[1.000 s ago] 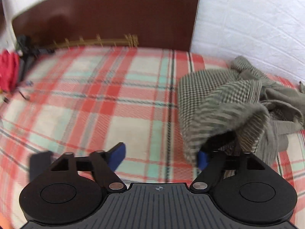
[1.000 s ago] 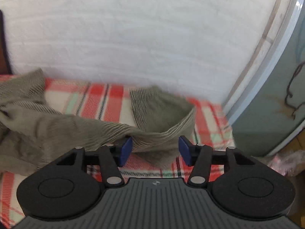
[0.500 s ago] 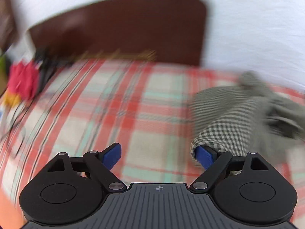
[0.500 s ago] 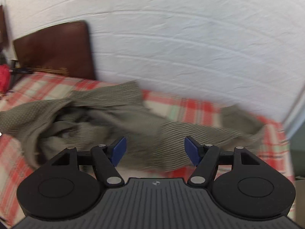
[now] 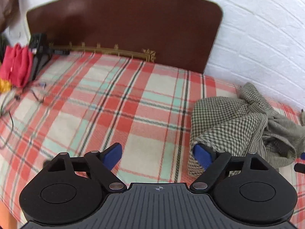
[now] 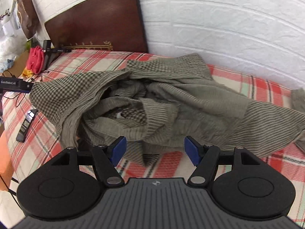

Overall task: Fold clothes
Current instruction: 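Spread the shirt across the bed and open both grippers, then grasp the shirt fabric near the collar with the left gripper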

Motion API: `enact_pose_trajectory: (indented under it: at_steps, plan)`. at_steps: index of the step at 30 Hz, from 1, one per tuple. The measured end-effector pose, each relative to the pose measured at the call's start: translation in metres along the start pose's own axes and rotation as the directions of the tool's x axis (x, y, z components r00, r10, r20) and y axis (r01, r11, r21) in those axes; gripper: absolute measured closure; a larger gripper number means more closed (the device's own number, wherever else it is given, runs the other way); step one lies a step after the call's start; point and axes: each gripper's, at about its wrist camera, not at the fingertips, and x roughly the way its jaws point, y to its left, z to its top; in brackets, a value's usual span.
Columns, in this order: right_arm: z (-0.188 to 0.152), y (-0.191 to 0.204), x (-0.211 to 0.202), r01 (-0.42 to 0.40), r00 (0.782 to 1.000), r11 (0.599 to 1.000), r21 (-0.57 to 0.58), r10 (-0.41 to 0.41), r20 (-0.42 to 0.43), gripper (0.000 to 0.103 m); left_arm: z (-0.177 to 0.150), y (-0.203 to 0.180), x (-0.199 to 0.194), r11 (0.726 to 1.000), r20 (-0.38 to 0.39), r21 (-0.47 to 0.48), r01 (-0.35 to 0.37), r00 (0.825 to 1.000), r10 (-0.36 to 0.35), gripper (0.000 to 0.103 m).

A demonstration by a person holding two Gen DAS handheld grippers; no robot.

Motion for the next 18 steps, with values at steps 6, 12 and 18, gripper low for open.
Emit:
enact_pose_trajectory:
  at_steps: [6, 12, 18]
  plan:
    - [0.007, 0.007, 0.007, -0.015, 1.0, 1.0, -0.007, 0.015, -0.012, 0.032, 0.001, 0.0, -0.036, 0.978, 0.061, 0.059, 0.2, 0.977, -0.204, 0.013]
    - [0.01, 0.018, 0.003, -0.042, 0.999, 0.999, -0.035, 0.042, 0.01, 0.032, -0.006, -0.009, -0.07, 0.936, 0.09, 0.168, 0.31, 0.941, -0.327, 0.017]
    - [0.007, 0.007, 0.0, 0.003, 1.0, 1.0, -0.011, -0.003, 0.012, 0.032, -0.082, -0.113, -0.08, 0.773, 0.123, 0.625, 0.108, 0.964, -0.234, 0.017]
